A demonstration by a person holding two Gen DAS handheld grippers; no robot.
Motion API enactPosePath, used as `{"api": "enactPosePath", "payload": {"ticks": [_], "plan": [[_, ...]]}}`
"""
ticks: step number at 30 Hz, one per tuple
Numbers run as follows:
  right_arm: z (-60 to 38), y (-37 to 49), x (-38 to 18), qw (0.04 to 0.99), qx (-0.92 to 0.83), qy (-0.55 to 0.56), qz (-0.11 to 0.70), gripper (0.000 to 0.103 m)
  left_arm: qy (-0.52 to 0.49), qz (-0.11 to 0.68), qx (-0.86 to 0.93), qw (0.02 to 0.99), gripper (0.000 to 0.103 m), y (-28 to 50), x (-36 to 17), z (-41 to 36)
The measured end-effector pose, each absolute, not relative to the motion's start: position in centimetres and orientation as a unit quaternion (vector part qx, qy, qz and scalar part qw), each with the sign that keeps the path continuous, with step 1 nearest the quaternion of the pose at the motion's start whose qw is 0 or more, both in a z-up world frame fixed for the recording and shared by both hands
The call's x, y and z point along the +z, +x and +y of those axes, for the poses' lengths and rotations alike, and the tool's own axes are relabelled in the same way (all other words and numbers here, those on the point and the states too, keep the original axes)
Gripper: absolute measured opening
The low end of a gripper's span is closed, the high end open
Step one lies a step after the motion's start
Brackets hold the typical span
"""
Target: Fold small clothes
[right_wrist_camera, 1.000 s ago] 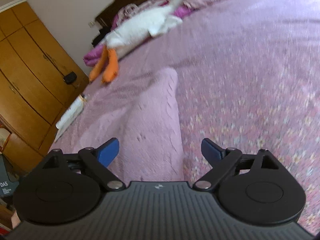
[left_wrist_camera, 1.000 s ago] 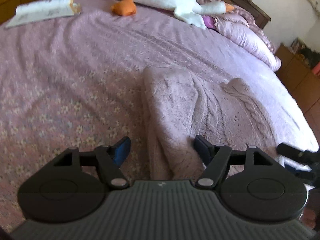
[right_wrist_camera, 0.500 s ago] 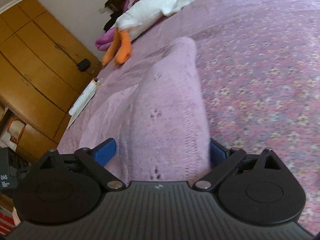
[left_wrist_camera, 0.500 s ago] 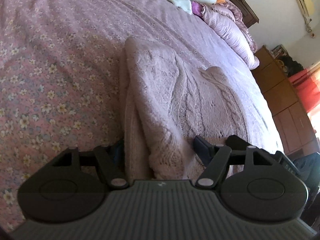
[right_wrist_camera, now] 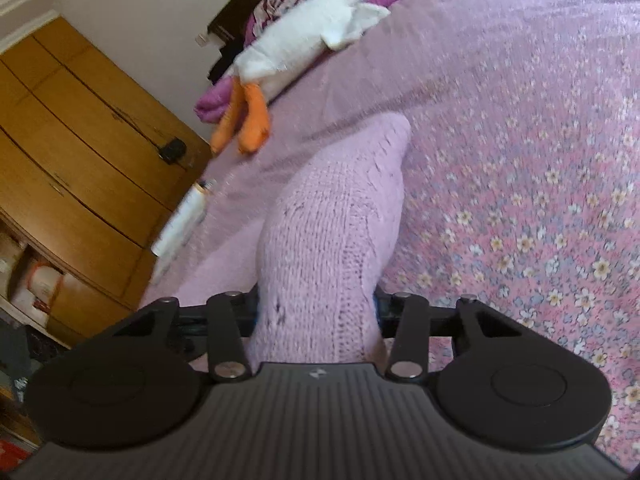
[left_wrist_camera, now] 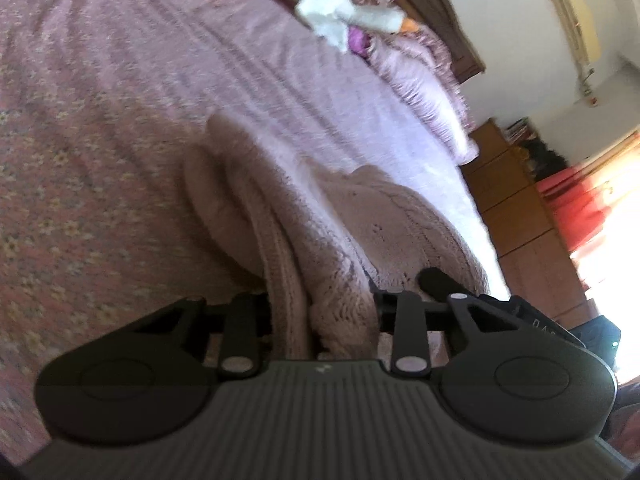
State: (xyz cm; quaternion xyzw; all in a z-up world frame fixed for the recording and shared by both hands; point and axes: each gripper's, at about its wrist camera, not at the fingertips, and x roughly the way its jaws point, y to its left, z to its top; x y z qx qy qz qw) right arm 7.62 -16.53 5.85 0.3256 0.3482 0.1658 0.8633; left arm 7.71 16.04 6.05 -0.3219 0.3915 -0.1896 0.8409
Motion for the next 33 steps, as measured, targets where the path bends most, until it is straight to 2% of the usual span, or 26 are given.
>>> {"api": "enactPosePath", "payload": {"ticks": [6, 11, 15, 20, 28, 33], "plan": [[-19.5, 4.4, 10.0, 0.877, 0.169, 0.313, 0.322, 0.049, -0.301, 0.367, -0.226, 0.851, 0.034, 5.3, 8.3, 12.5], [-22.4, 0.3, 11.4, 0.893, 0.159, 0.285, 0.309, 0.049, -0.286, 0.371, -0.251, 0.847, 0.034, 2.9, 8.1, 9.6], [-24.3, -2.7, 10.1, 0.906, 0.135, 0.255, 0.309, 0.049, -0.227, 0.384, -0.248, 0.860, 0.034, 1.4, 7.0, 6.7], [-25.5, -4.0, 5.4, 0.896, 0.107, 0.259, 0.344, 0.051, -0.181, 0.410, -0.227, 0.864, 0.035, 0.7, 4.8, 5.3], [-26.2, -5.2, 1.9, 0.888, 0.101, 0.278, 0.352, 0.068, -0.149, 0.413, -0.203, 0.875, 0.043, -0.2, 4.4, 5.5], [-26.3, -6.0, 2.6, 0.897, 0.098, 0.260, 0.345, 0.076, -0.127, 0.398, -0.172, 0.892, 0.055, -1.7, 5.8, 5.8]]}}
